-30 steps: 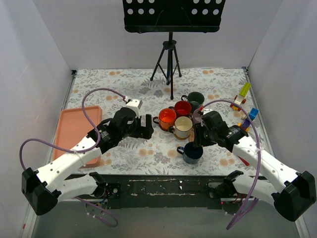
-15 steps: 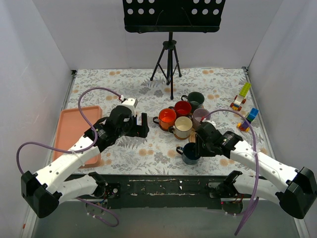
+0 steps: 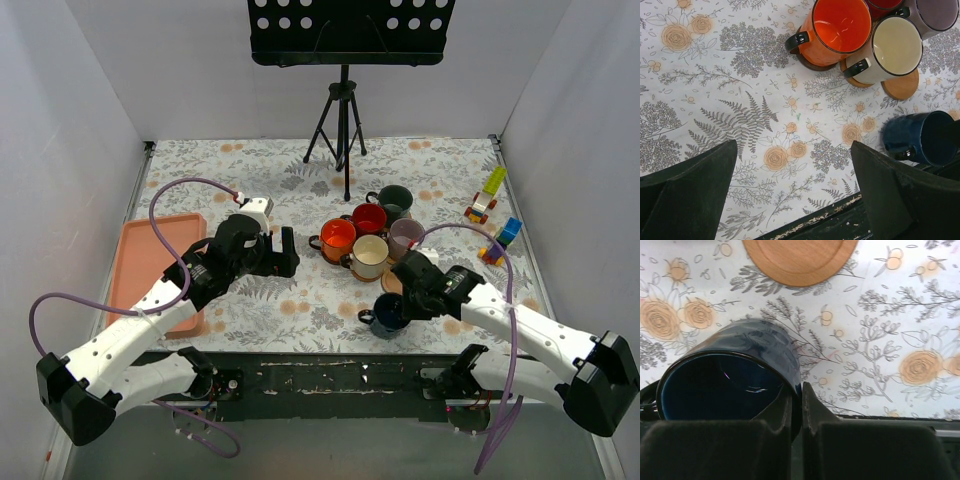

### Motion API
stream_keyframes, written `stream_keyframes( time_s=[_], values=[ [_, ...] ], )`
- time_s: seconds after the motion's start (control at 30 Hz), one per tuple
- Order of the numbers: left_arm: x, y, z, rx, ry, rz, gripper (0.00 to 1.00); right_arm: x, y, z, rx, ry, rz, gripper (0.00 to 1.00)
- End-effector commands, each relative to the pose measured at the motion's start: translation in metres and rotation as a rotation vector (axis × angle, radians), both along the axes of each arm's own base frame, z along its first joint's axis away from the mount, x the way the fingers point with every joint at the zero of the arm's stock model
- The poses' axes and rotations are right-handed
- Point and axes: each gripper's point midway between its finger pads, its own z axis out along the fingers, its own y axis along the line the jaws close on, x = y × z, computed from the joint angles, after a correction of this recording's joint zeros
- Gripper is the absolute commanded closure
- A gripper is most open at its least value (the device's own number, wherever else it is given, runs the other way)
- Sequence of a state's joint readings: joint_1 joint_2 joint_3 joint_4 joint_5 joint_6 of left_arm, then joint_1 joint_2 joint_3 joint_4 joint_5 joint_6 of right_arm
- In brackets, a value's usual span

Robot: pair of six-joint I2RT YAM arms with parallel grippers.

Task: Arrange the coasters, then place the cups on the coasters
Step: Pick up the cup at the center of the board, then place the cup on the coaster.

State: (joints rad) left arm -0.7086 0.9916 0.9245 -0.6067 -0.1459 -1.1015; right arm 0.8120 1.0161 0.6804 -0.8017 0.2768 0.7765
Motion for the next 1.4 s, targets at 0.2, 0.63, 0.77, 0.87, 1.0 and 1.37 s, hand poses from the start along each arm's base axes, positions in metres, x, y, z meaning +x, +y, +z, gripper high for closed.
stream_keyframes(
  time_s=[0.2,0.63,0.77,0.87,1.0,1.37],
  values=[
    [0.004,0.006,0.007,0.007,-0.024,0.028,0.02,0.048,-0.013,0.072,-0.107,-0.181,0.050,0.99],
    [0.004,0.009,0.007,0.012,-0.022,0.041,0.02,0.095,-0.043,0.072,-0.132,-0.237,0.059,0.99],
    [0.005,0.010,0.006,0.016,-0.021,0.047,0.02,0.100,-0.041,0.064,-0.146,-0.221,0.078,0.99],
    [0.006,0.010,0.007,0.014,-0.022,0.053,0.02,0.105,-0.037,0.058,-0.143,-0.218,0.093,0.99],
    [0.006,0.012,0.007,0.013,-0.023,0.061,0.02,0.109,-0.035,0.053,-0.143,-0.218,0.105,0.99],
    [0.010,0.014,0.007,0.022,-0.021,0.075,0.02,0.119,-0.033,0.039,-0.159,-0.195,0.146,0.99]
  ],
)
